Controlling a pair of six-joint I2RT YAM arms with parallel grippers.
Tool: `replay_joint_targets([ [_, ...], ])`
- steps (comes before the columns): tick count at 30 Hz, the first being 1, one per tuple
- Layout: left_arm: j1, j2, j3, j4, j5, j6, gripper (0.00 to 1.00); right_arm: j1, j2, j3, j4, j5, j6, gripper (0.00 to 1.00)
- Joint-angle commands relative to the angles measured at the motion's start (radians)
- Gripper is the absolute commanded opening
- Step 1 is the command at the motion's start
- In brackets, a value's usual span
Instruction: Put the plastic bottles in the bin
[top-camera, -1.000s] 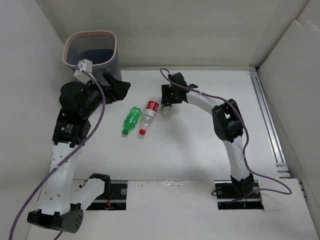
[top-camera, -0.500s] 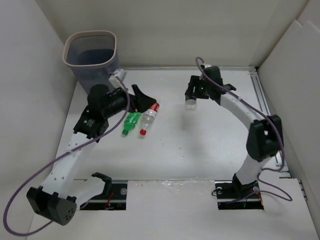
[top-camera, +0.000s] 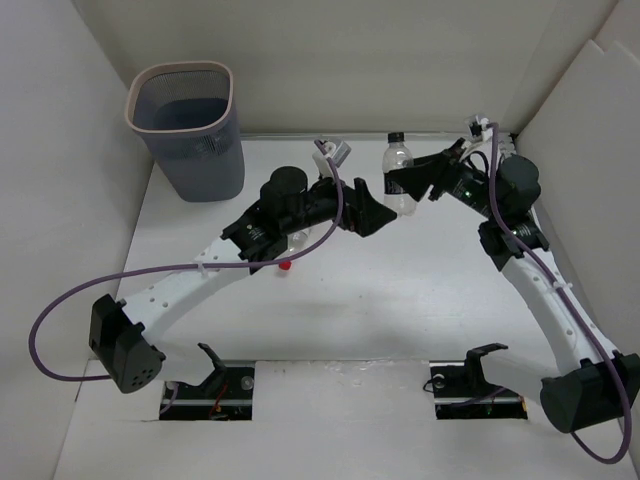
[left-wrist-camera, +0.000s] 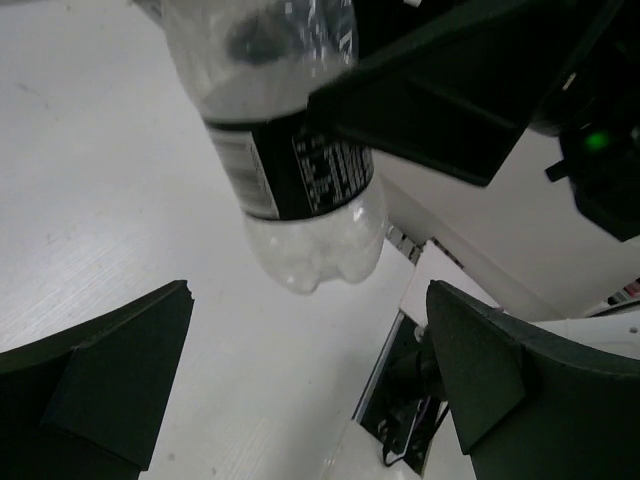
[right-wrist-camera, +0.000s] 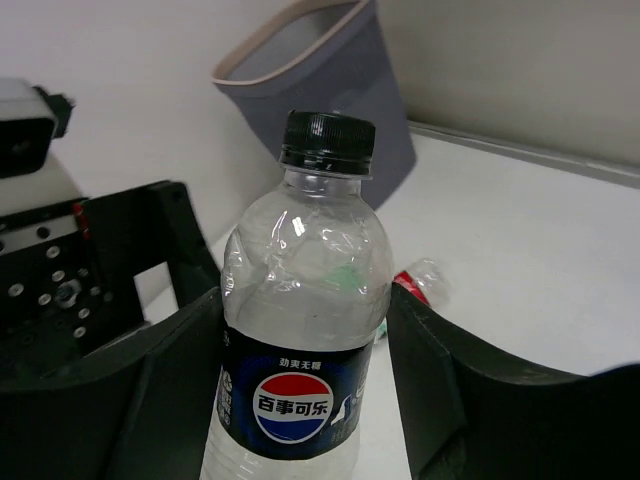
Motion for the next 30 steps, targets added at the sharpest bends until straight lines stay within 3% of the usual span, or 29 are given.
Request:
replay_joint_targets([
  [1,-0.016,0.008,0.066,0.161,-0.034,0.025,1.0,-0.006,-0.041,-0.025,0.174,-0.166,0.086,0.0],
  [7,-0.016,0.048,0.066,0.268,0.002,0.016,1.0,-0.015,-0.081,-0.088,0.295,-0.252,0.186,0.0],
  [11,-0.025,0.1,0.085,0.29,0.074,-0.019,1.0,-0.015,-0.092,-0.136,0.499,-0.275,0.327,0.0],
  [17,-0.025,0.132,0.073,0.379,0.206,-0.073,0.97,-0.006,-0.083,-0.117,0.553,-0.278,0.361,0.0],
  [19,-0.025,0.132,0.073,0.403,0.25,-0.083,0.77,-0.006,-0.082,-0.117,0.553,-0.278,0.361,0.0],
  [21,-0.025,0.132,0.063,0.417,0.259,-0.084,0.51,-0.006,-0.082,-0.107,0.553,-0.278,0.372,0.02],
  [22,-0.025,0.132,0.072,0.417,0.259,-0.084,0.29,-0.015,-0.073,-0.094,0.553,-0.278,0.372,0.05],
  [23,-0.025,0.132,0.073,0.417,0.259,-0.084,0.24,-0.015,-0.073,-0.094,0.553,-0.294,0.372,0.15],
  [24,-0.025,0.122,0.088,0.399,0.247,-0.084,0.16,-0.015,-0.073,-0.094,0.553,-0.294,0.372,0.37],
  [25,-0.025,0.121,0.105,0.382,0.229,-0.053,0.1,-0.015,-0.087,-0.094,0.553,-0.294,0.372,0.93],
  [26,-0.025,0.121,0.118,0.359,0.182,-0.053,0.03,-0.032,-0.087,-0.094,0.553,-0.285,0.372,1.0],
  [27,-0.01,0.111,0.129,0.32,0.167,-0.044,0.0,-0.053,-0.102,-0.106,0.538,-0.284,0.372,1.0],
  [30,0.066,0.111,0.18,0.27,0.149,-0.044,0.0,-0.174,-0.125,-0.129,0.475,-0.284,0.361,1.0],
])
